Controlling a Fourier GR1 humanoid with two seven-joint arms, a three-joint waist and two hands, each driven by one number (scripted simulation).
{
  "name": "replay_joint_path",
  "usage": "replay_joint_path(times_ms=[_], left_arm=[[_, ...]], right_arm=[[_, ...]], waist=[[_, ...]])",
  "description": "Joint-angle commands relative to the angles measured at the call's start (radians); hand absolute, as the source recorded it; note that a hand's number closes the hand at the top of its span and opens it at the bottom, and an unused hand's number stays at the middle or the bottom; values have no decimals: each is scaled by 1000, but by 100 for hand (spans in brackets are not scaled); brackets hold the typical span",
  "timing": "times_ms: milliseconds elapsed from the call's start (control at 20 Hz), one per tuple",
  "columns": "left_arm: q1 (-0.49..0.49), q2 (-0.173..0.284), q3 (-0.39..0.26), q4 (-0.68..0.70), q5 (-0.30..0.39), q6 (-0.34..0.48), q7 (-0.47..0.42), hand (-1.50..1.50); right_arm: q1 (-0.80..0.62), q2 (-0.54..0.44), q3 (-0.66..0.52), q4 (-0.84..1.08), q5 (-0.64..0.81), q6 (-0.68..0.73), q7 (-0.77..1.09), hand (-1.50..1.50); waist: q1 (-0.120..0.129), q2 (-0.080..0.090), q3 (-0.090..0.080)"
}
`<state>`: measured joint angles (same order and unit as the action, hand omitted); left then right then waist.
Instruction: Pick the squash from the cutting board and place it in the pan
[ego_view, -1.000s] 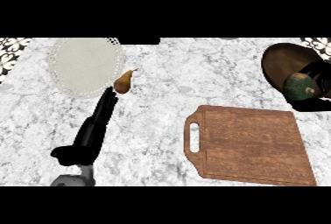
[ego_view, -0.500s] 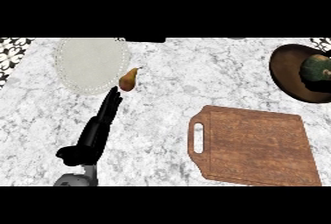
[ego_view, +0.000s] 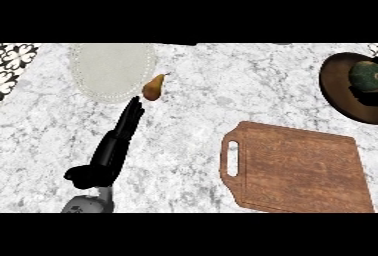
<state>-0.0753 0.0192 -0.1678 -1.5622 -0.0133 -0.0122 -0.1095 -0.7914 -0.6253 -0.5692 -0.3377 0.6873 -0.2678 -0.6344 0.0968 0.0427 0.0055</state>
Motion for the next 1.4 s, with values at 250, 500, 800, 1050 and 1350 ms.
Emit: replay_joint_path(times_ms=[250,500,800,1050,1350], left_arm=[[-16,-7,-30,-22,-22,5,25,0],[0,6,-3,2,5,-16,-9,0],[-21,6,14,16,-4,1,-9,0],[2,8,11,-13,6,-5,7,0],[15,-12,-6,-28,-13,25,14,0]], right_arm=[[-63,-10,104,178,102,242,69,-150],[-93,19,21,169,18,232,-5,-150],[-115,-35,-103,189,-109,339,-52,-150],[-87,-130,-155,231,-164,529,-49,-150],[-32,-207,-166,253,-187,813,-110,-150]], waist=[[31,5,5],[16,6,5],[-2,6,5],[-17,-2,4],[-29,-9,5]])
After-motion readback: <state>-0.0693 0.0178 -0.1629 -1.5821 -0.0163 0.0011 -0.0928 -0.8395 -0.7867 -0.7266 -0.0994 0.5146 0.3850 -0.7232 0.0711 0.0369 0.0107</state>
